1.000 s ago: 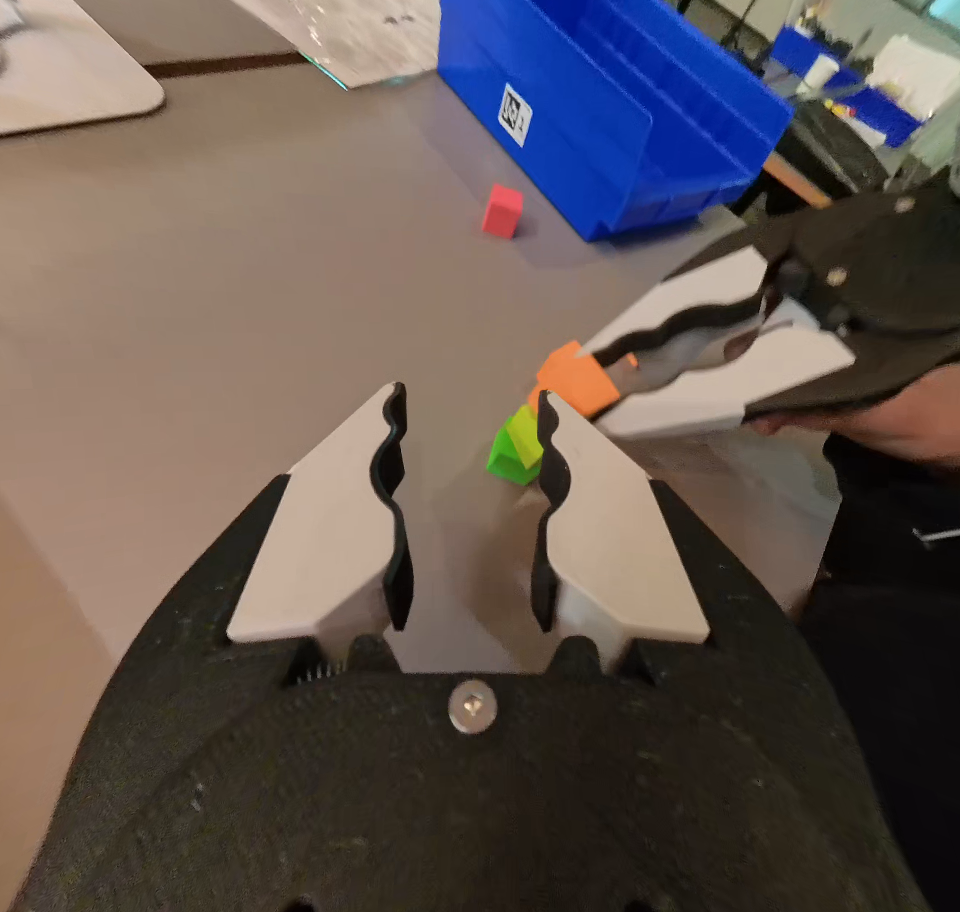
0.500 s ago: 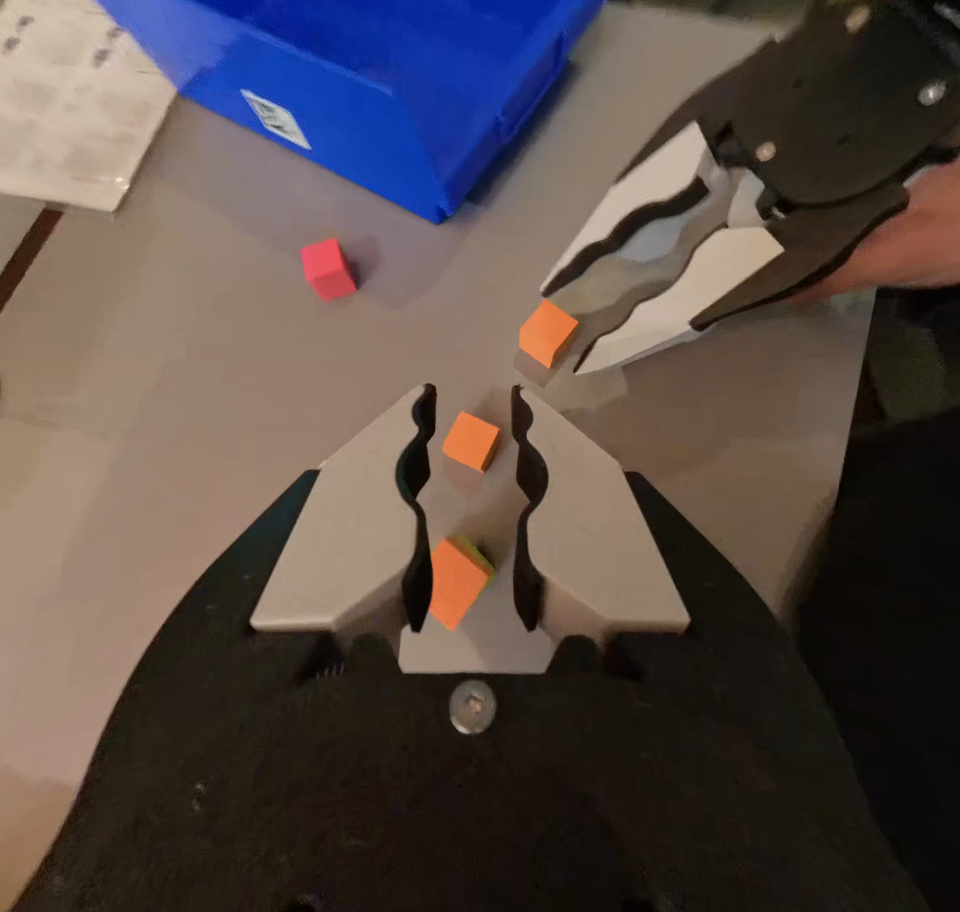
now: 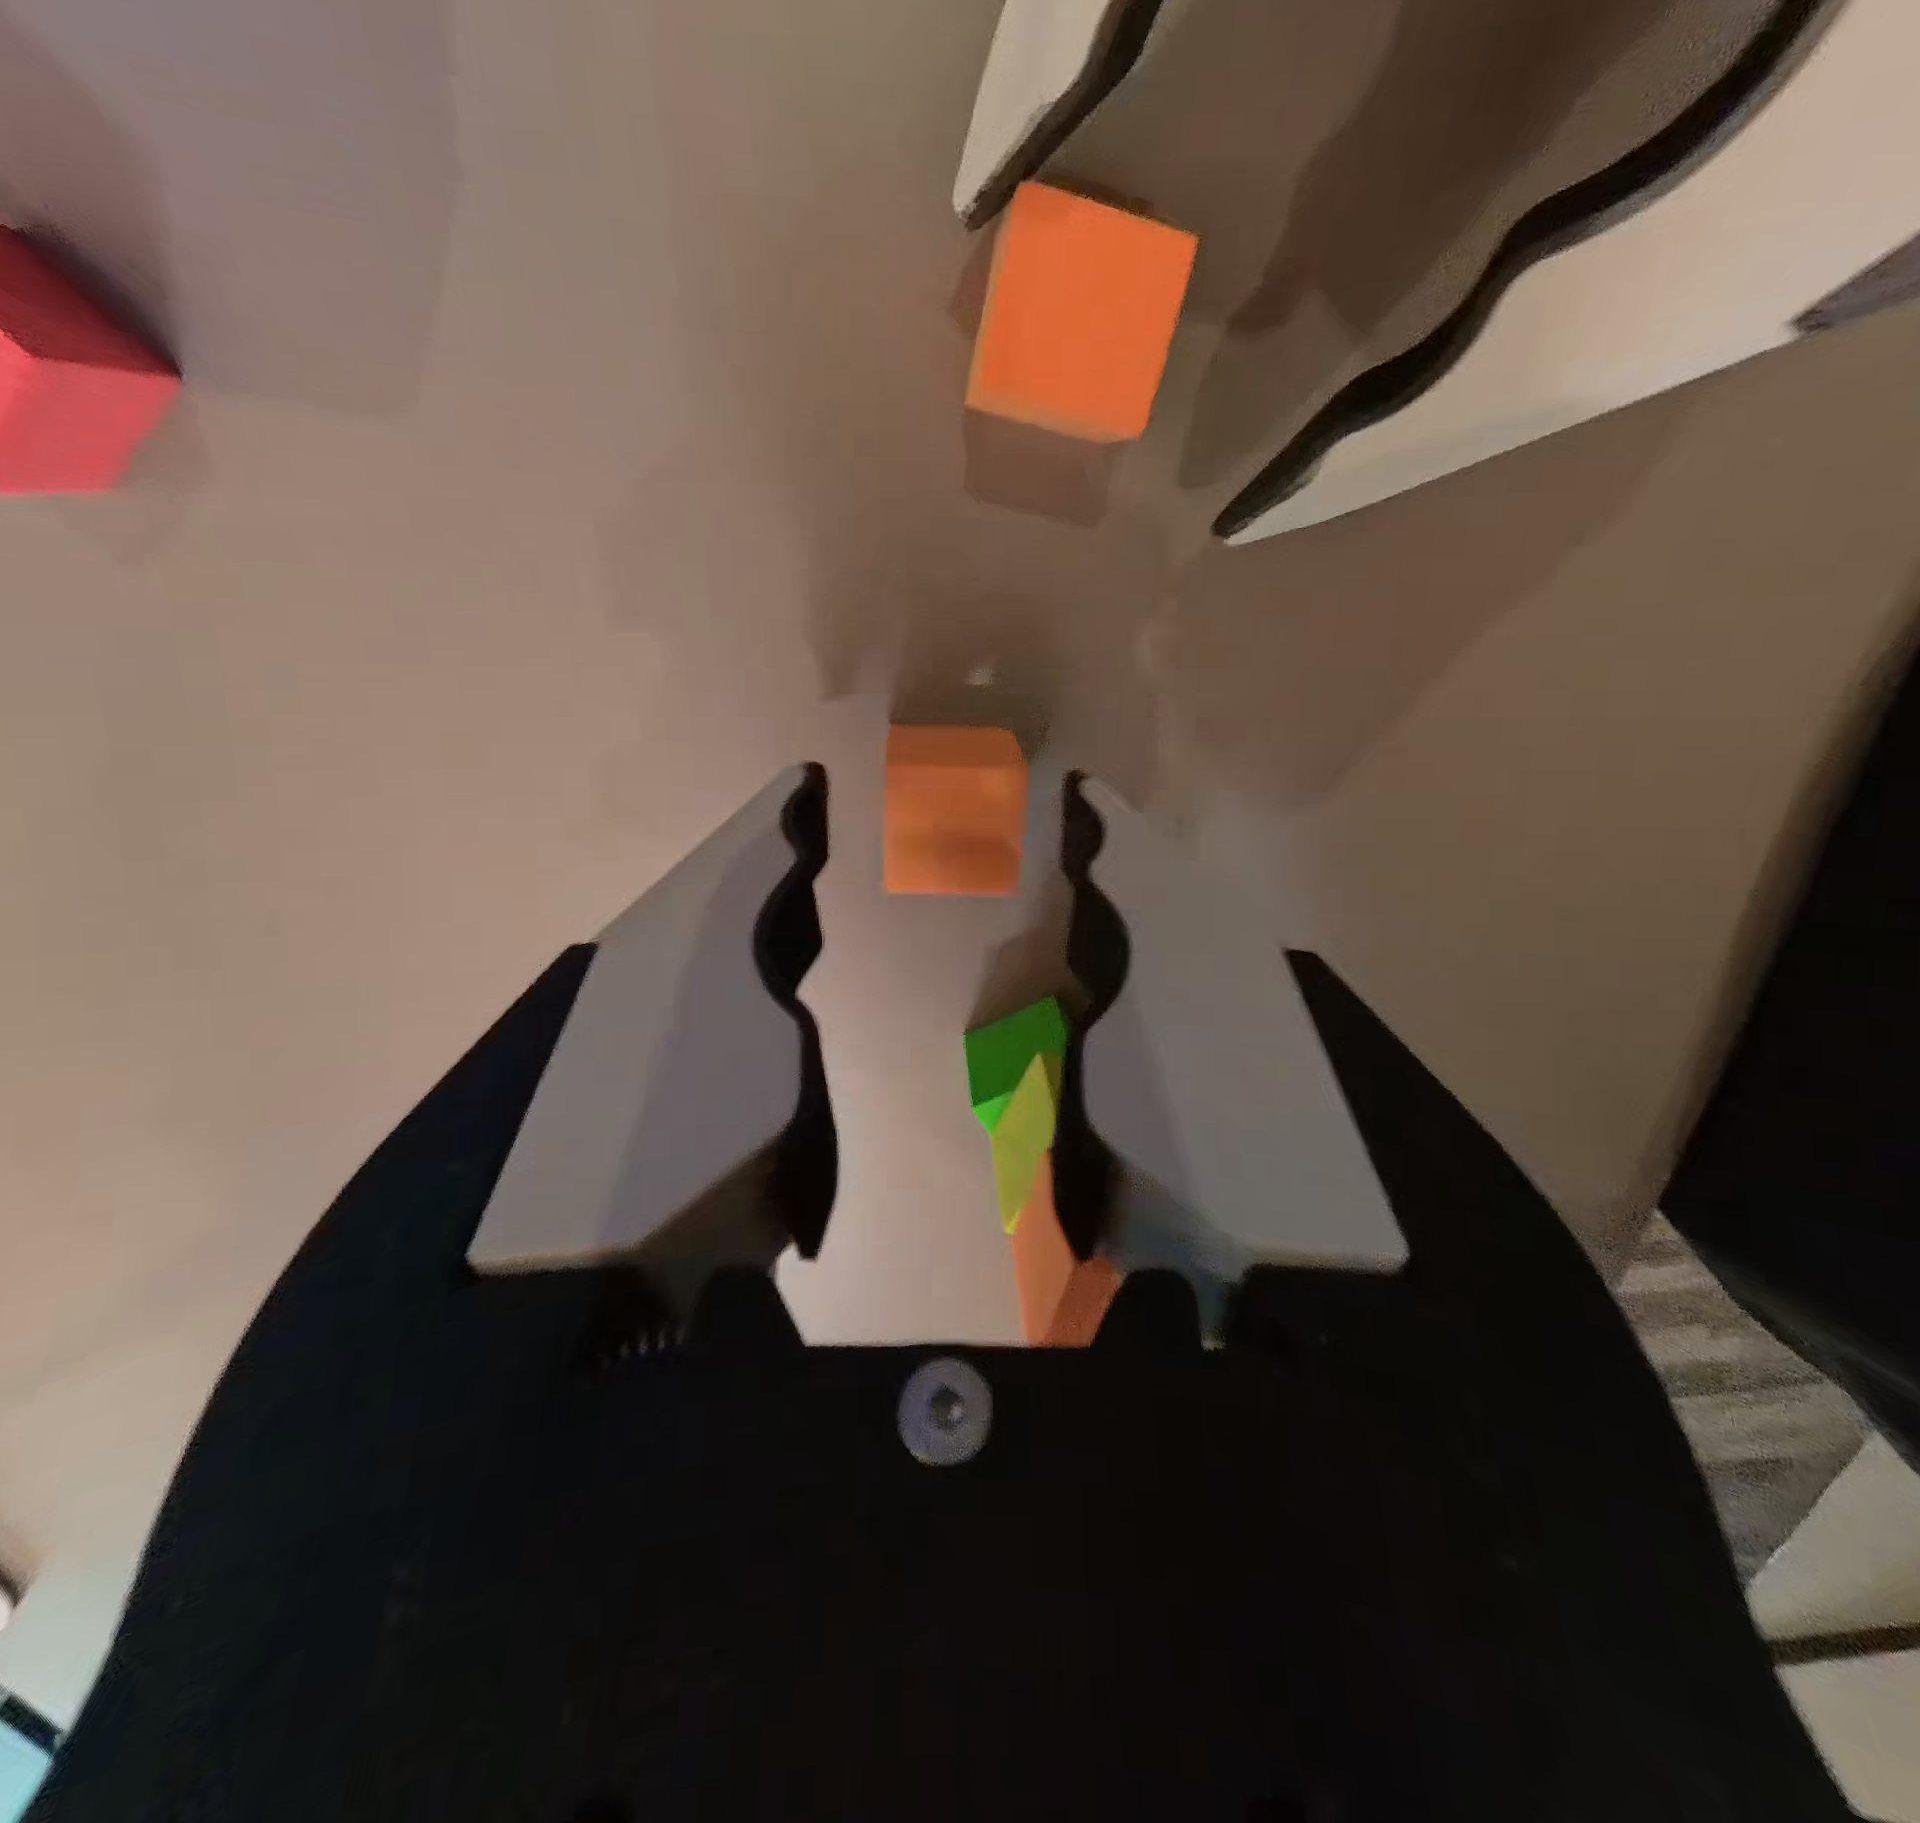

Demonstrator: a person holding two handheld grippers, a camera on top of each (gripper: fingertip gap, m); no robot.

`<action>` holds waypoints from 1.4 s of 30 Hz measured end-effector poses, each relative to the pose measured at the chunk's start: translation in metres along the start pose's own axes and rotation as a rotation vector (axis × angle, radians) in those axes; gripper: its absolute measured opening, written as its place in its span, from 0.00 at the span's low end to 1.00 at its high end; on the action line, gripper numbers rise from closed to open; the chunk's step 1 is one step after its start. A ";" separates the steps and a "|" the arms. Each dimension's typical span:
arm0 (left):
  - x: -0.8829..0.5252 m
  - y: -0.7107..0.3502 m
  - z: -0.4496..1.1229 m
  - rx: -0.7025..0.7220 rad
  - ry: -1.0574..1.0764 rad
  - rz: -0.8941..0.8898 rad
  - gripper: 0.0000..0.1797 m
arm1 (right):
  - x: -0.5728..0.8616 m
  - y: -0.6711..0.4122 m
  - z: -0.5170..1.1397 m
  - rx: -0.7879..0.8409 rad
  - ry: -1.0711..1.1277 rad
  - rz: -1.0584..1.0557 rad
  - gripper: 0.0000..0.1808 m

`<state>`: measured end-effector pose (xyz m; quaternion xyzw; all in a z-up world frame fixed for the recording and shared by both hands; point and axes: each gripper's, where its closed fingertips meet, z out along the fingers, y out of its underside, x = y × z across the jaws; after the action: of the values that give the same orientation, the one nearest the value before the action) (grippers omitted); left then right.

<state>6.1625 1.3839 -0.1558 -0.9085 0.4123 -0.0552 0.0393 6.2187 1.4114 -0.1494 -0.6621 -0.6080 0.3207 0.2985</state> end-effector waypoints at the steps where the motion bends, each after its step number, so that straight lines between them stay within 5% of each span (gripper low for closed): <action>1: -0.002 -0.001 0.002 -0.001 -0.009 0.002 0.14 | 0.001 0.000 0.000 0.002 0.001 0.000 0.27; 5: -0.006 -0.004 -0.023 0.110 -0.032 -0.047 0.13 | 0.005 -0.007 -0.006 0.031 0.021 -0.001 0.17; 10: -0.012 0.003 -0.118 0.604 -0.111 -0.274 0.13 | 0.003 -0.022 -0.009 0.081 -0.007 0.034 0.17; 13: 0.009 0.028 -0.144 0.764 -0.108 -0.339 0.13 | -0.005 -0.038 -0.008 0.114 -0.037 0.041 0.17; 27: 0.032 0.048 -0.086 0.727 -0.141 -0.370 0.13 | -0.058 -0.131 -0.006 0.278 -0.180 0.005 0.17; 42: 0.035 0.078 -0.101 0.844 -0.121 -0.470 0.29 | -0.109 -0.132 0.001 0.240 -0.336 -0.099 0.17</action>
<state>6.1134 1.3035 -0.0620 -0.8834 0.1345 -0.1720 0.4146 6.1314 1.3132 -0.0397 -0.5280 -0.6385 0.4818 0.2851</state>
